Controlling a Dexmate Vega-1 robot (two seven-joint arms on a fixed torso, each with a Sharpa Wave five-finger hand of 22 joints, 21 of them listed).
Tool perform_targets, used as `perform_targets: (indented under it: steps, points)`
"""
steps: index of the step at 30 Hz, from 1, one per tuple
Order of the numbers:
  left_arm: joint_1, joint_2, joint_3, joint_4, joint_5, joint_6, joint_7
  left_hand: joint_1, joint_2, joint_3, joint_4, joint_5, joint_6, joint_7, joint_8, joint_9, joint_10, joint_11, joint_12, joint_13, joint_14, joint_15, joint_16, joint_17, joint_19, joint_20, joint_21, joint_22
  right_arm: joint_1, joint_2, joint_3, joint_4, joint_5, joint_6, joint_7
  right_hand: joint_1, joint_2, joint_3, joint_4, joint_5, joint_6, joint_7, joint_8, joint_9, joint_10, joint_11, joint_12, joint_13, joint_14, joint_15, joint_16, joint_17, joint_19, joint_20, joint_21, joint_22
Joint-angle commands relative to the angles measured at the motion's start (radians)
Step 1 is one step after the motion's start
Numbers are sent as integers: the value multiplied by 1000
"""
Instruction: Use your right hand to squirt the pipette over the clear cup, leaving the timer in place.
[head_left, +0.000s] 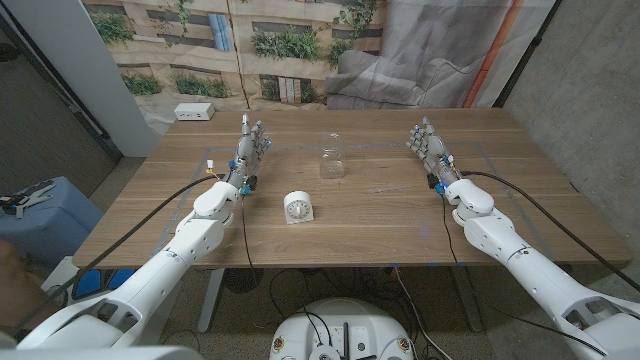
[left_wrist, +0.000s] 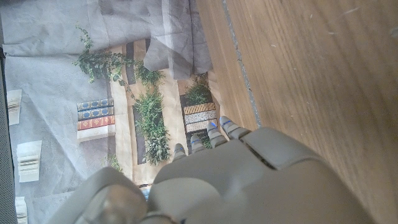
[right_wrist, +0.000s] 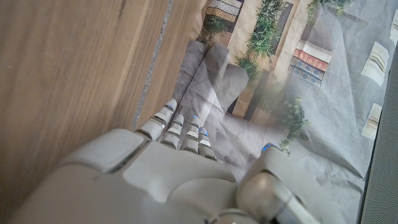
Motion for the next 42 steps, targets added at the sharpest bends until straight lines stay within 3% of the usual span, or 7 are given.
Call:
perform_targets:
  steps: [1, 25, 36, 42]
  points:
    - [0, 0, 0, 0, 0, 0, 0, -1, 45, -7, -2, 5, -1, -9, 6, 2, -2, 0, 5, 5, -8, -115, 6, 6, -5, -92, 6, 2, 0, -16, -12, -23, -62, 29, -27, 3, 5, 2, 0, 6, 11, -3, 8, 4, 9, -1, 5, 2, 7, -6, 3, 0, 8, -4, 4, 2]
    - [0, 0, 0, 0, 0, 0, 0, -2, 45, -7, -2, 4, -1, -9, 6, 2, -4, -1, 4, 5, -9, -114, 6, 6, -7, -91, 5, 2, -60, -168, -40, -242, -335, -61, -166, 31, 2, 16, -39, 8, 23, -22, 10, 4, 6, -6, 8, -16, 2, -9, 0, -26, -6, -9, 3, 2]
    - [0, 0, 0, 0, 0, 0, 0, -2, 45, -7, -2, 5, -1, -9, 6, 2, -2, 0, 5, 5, -8, -114, 6, 6, -5, -91, 6, 2, -100, -267, -42, -393, -487, -169, -213, 52, -10, 22, -70, 3, 11, -41, 5, 5, -12, -9, 5, -26, -17, 0, -4, -42, -28, -7, 0, 1]
    - [-1, 0, 0, 1, 0, 0, 0, -1, 45, -7, -2, 5, -1, -9, 6, 2, -3, 0, 4, 5, -8, -114, 6, 6, -6, -92, 5, 2, -106, -296, -42, -439, -540, -213, -216, 61, -15, 25, -85, 0, 6, -48, 5, 5, -18, -7, 6, -29, -21, 6, -2, -48, -40, 7, -1, 1]
